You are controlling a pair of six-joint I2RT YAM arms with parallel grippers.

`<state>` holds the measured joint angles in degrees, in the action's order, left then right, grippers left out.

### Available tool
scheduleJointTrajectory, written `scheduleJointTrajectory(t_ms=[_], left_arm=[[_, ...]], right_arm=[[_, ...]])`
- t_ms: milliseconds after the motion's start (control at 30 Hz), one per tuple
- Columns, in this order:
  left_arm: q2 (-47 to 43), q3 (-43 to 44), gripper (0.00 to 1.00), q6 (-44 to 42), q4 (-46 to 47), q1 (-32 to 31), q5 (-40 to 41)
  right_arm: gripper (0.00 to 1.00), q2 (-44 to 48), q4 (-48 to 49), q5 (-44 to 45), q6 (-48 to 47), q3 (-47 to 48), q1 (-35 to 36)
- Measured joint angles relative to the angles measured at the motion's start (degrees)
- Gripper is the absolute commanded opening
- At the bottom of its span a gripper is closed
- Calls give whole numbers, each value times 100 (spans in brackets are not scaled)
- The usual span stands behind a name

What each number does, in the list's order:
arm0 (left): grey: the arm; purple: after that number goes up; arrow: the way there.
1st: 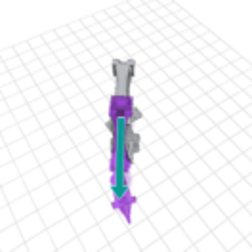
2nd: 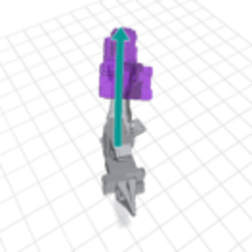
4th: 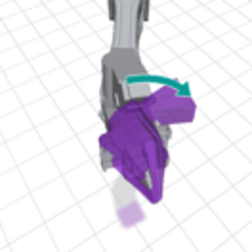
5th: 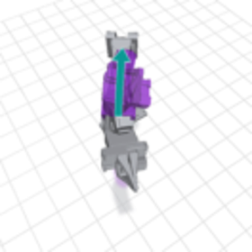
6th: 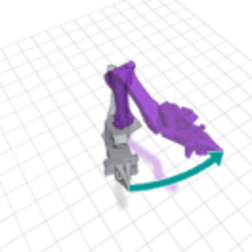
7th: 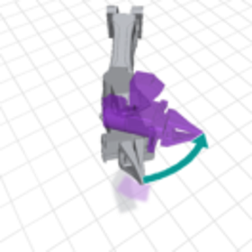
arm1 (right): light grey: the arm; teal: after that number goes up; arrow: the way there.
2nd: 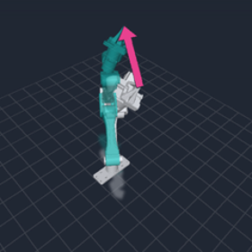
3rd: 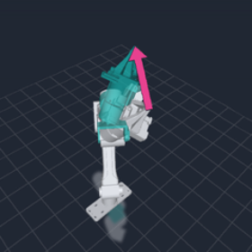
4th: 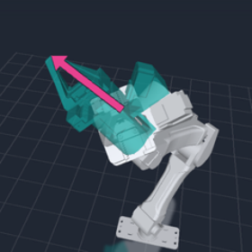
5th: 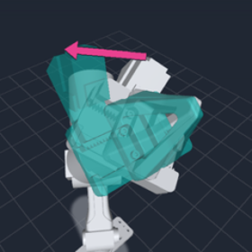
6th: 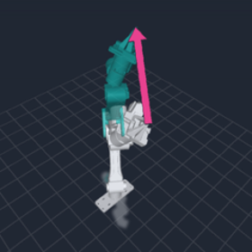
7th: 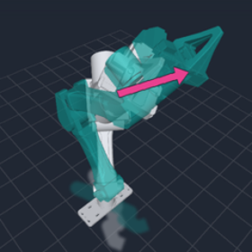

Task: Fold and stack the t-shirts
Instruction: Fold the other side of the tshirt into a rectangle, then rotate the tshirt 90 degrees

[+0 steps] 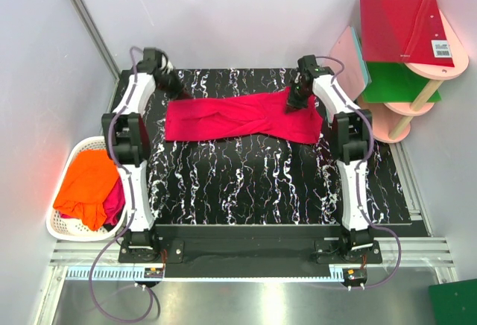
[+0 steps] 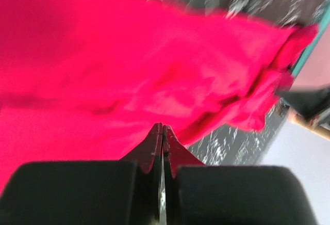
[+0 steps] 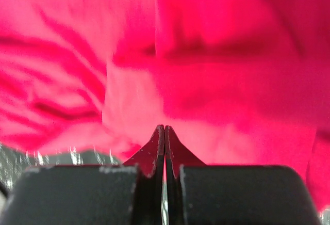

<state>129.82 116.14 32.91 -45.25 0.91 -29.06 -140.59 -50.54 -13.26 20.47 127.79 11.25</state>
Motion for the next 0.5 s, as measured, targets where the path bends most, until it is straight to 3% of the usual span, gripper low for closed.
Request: scheduleJointTrajectory(t_ms=[133, 267, 500], left_arm=[[317, 1075, 0, -402, 37, -260, 612], [520, 1255, 0, -831, -118, -472, 1298], [1143, 1224, 0, -1294, -649, -605, 2498]], right_arm=[[0, 796, -173, -157, -24, -1019, -7], [0, 1285, -289, -400, -20, -1641, -7], [0, 1012, -514, -387, -125, -1574, -13]])
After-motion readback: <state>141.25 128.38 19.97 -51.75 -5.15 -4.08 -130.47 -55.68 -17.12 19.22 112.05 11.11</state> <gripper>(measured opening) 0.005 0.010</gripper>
